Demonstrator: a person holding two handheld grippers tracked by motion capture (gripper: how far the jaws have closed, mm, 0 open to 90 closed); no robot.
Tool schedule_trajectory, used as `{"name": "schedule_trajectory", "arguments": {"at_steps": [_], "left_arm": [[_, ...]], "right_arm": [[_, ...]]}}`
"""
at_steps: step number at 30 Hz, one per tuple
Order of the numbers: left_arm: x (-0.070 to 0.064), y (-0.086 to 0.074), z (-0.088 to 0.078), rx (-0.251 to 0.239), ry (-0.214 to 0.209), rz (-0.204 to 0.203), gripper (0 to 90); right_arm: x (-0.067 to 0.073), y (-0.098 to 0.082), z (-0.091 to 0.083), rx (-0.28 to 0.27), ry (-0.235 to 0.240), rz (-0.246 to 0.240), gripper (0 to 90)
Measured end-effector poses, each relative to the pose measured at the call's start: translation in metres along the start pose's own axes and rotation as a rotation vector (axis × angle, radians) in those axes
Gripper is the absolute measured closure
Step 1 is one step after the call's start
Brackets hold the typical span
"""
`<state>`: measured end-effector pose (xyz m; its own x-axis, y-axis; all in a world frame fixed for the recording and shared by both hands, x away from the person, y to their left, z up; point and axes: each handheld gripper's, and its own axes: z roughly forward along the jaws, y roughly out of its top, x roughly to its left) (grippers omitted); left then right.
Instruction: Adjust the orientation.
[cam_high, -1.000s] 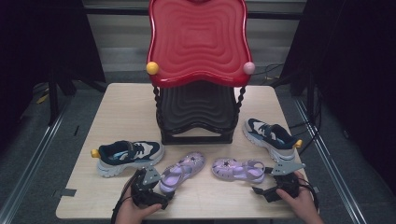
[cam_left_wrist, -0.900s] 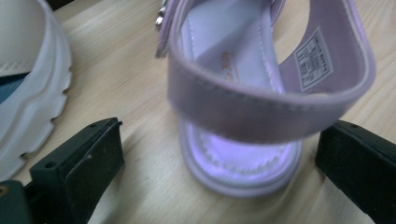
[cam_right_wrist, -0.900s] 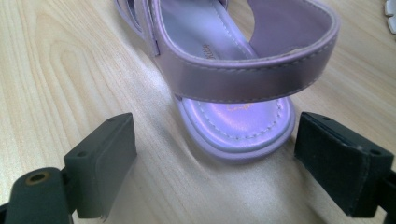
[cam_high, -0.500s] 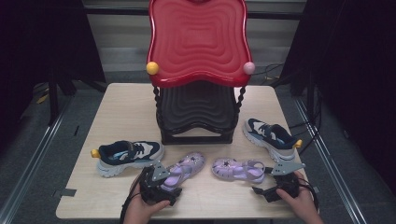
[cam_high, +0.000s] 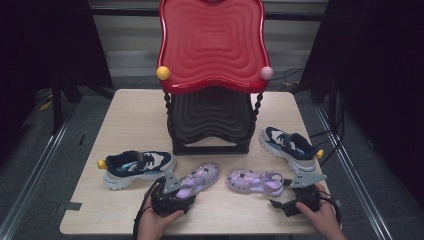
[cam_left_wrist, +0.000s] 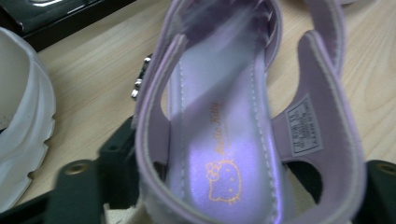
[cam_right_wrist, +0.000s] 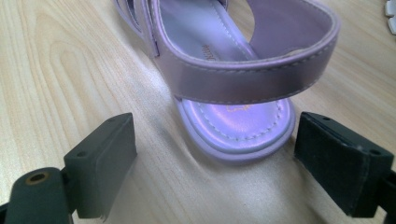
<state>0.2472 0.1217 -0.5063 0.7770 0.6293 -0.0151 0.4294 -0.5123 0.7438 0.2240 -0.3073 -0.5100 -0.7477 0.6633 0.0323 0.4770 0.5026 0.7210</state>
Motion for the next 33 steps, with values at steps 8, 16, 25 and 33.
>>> {"name": "schedule_trajectory", "arguments": {"at_steps": [8, 16, 25, 33], "left_arm": [[-0.001, 0.0, -0.001, -0.002, 0.006, 0.002, 34.5], [-0.003, -0.001, -0.004, -0.028, 0.027, 0.015, 36.7], [-0.002, -0.004, -0.009, -0.105, 0.038, 0.001, 36.9], [-0.002, -0.005, -0.011, -0.142, 0.042, -0.015, 37.0]], "right_arm": [[0.0, 0.0, 0.0, 0.0, 0.0, 0.0, 12.3], [0.0, 0.0, 0.0, 0.0, 0.0, 0.0, 12.3], [0.0, 0.0, 0.0, -0.001, 0.0, -0.001, 12.3], [0.0, 0.0, 0.0, -0.001, 0.0, -0.001, 12.3]]}}
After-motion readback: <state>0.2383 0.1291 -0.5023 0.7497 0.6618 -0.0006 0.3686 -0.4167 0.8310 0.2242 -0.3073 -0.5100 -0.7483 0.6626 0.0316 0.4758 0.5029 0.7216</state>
